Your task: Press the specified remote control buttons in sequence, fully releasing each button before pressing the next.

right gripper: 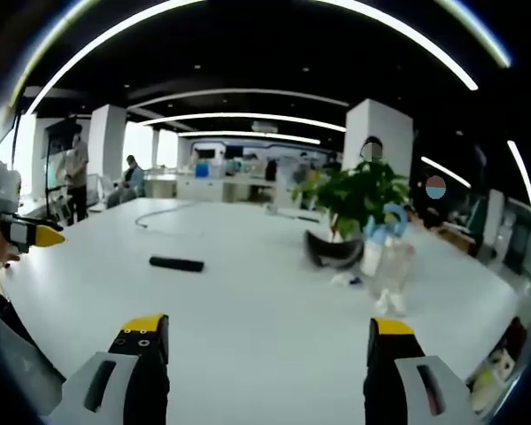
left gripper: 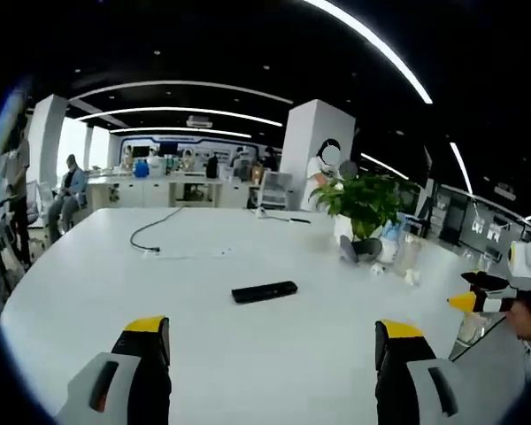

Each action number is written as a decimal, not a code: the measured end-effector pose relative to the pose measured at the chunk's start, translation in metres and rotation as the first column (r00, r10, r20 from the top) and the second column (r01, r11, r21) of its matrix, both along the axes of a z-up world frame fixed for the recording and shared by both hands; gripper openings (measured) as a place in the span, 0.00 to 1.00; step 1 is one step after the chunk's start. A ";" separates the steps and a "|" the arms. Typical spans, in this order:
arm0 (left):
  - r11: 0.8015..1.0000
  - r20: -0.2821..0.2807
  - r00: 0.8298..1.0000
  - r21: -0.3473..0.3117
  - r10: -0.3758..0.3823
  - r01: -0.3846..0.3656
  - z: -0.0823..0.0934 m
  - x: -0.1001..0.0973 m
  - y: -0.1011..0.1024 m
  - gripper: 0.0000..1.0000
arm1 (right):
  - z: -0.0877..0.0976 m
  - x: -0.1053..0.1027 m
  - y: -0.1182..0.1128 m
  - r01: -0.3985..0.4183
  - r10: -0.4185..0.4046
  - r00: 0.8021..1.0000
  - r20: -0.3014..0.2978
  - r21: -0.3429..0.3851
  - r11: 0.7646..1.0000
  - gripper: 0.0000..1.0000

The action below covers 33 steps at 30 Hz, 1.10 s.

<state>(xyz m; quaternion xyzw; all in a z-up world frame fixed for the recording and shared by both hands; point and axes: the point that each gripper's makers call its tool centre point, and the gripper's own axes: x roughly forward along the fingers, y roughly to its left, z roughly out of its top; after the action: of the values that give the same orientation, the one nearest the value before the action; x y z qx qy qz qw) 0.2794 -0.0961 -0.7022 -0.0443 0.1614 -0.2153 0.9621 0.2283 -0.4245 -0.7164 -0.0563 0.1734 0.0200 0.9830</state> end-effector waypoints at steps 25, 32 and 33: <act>0.975 0.121 0.972 0.077 0.200 -0.210 -0.012 -0.036 0.025 1.00 | 0.006 -0.001 0.005 -0.010 0.010 1.000 0.029 0.023 1.000 0.96; 0.977 0.046 0.984 0.121 0.174 -0.178 -0.027 -0.040 0.018 1.00 | 0.008 -0.001 0.003 -0.003 0.002 0.999 0.041 0.028 1.000 0.98; 0.976 0.047 0.985 0.133 0.166 -0.171 -0.028 -0.040 0.017 1.00 | 0.008 -0.001 0.003 -0.004 0.003 0.999 0.040 0.025 1.000 0.98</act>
<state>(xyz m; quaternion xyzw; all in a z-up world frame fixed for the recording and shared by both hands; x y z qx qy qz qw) 0.2398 -0.0792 -0.7302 0.0120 0.1542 -0.1224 0.9804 0.2271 -0.4210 -0.7086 -0.0445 0.1533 0.0226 0.9869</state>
